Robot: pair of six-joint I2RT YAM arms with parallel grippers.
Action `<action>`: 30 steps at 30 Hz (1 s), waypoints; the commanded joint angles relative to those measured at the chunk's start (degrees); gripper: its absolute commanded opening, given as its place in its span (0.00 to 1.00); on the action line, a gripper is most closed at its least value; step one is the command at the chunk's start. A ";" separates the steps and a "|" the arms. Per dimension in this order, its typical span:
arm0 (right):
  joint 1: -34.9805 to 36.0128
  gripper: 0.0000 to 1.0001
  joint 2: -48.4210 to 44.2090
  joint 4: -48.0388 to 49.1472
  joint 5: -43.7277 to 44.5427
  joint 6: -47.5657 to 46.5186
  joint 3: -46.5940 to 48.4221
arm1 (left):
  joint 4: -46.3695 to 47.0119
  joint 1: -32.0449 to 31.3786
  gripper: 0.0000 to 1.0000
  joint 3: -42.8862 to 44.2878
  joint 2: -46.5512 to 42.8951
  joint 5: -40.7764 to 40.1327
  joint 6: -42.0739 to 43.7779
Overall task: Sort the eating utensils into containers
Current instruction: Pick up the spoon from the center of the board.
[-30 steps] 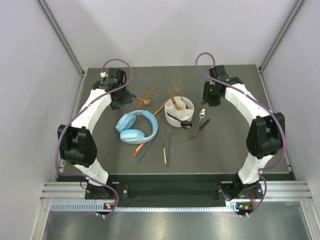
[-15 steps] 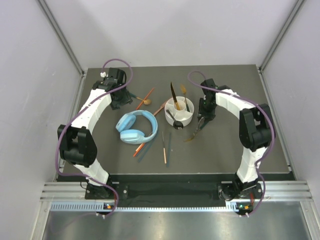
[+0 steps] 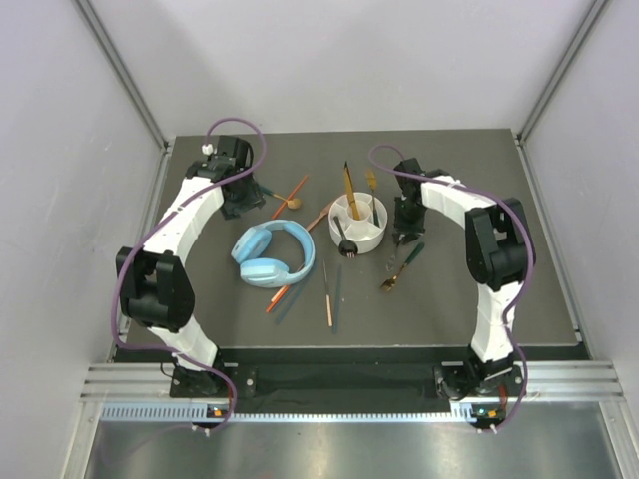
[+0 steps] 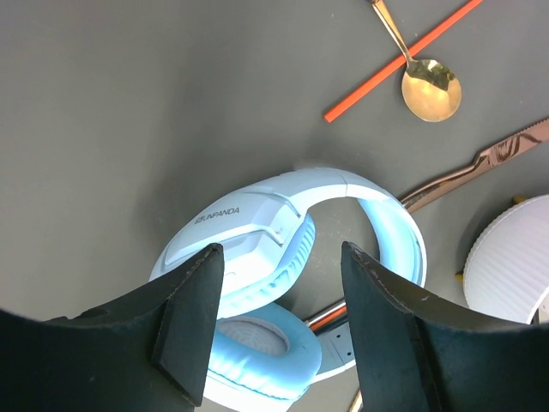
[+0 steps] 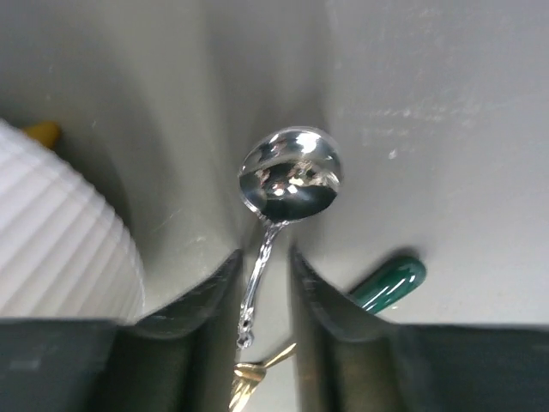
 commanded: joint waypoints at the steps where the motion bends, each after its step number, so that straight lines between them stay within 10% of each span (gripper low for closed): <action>1: 0.77 0.23 1.85 -2.09 4.81 -0.23 2.94 | 1.73 -0.16 0.62 1.17 0.15 1.12 1.17; 8: 0.77 0.00 4.49 -4.82 5.61 -0.41 3.99 | 2.00 -0.16 0.62 0.55 0.06 1.30 1.35; 22: 0.77 0.00 -7.18 1.16 8.60 -4.01 2.50 | 3.75 -0.16 0.63 -0.32 0.76 3.93 1.52; 30: 0.60 0.00 -12.82 1.34 7.82 -5.07 7.50 | 5.44 -0.86 0.63 0.09 6.64 21.49 3.45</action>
